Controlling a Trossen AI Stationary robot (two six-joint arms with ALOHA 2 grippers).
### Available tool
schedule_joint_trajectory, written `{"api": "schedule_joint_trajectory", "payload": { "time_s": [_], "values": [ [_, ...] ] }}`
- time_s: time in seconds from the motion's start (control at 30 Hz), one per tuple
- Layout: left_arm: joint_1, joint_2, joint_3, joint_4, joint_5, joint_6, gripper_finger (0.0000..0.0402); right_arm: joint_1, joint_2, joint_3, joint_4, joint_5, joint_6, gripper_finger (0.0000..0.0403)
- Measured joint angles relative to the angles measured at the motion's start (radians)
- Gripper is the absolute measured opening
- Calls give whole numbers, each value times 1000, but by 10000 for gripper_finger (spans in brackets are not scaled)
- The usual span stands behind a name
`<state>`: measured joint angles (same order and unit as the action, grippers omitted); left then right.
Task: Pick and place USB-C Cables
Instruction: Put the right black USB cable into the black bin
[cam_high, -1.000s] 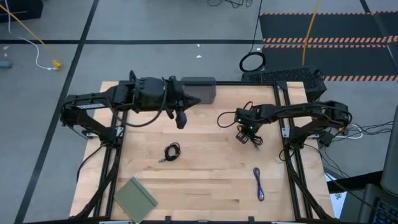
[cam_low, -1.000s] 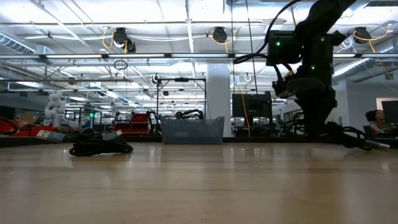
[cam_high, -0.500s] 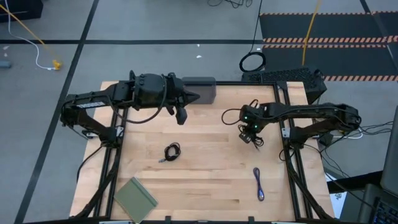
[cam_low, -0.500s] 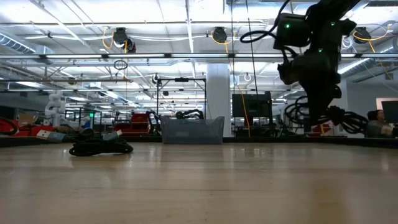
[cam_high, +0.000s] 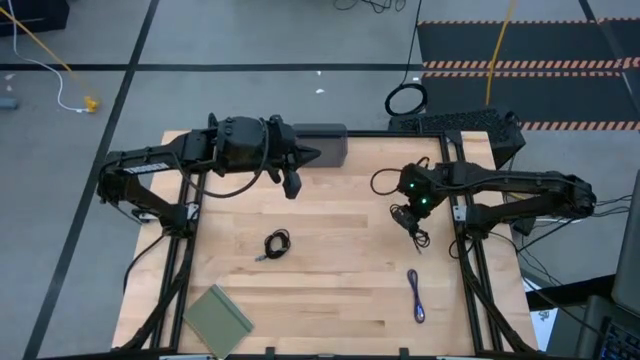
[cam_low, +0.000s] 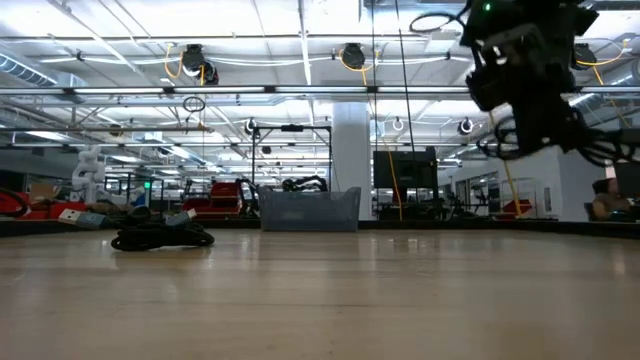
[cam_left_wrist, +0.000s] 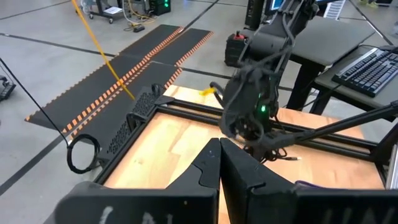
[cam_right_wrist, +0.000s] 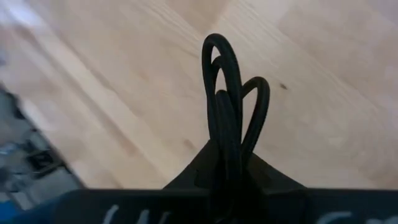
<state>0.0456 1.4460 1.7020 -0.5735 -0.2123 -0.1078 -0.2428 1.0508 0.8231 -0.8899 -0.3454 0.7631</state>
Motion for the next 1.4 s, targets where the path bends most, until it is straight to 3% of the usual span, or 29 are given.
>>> {"api": "schedule_joint_trajectory", "payload": {
  "time_s": [0.9,1.1,1.4],
  "values": [
    [0,0,0,0,0,26,6,0,95,643,-440,31,-103,13],
    [0,0,0,1,-1,72,6,0,93,677,-343,89,-197,13],
    [0,0,0,2,0,72,6,-5,96,674,44,140,-397,13]
  ]
}}
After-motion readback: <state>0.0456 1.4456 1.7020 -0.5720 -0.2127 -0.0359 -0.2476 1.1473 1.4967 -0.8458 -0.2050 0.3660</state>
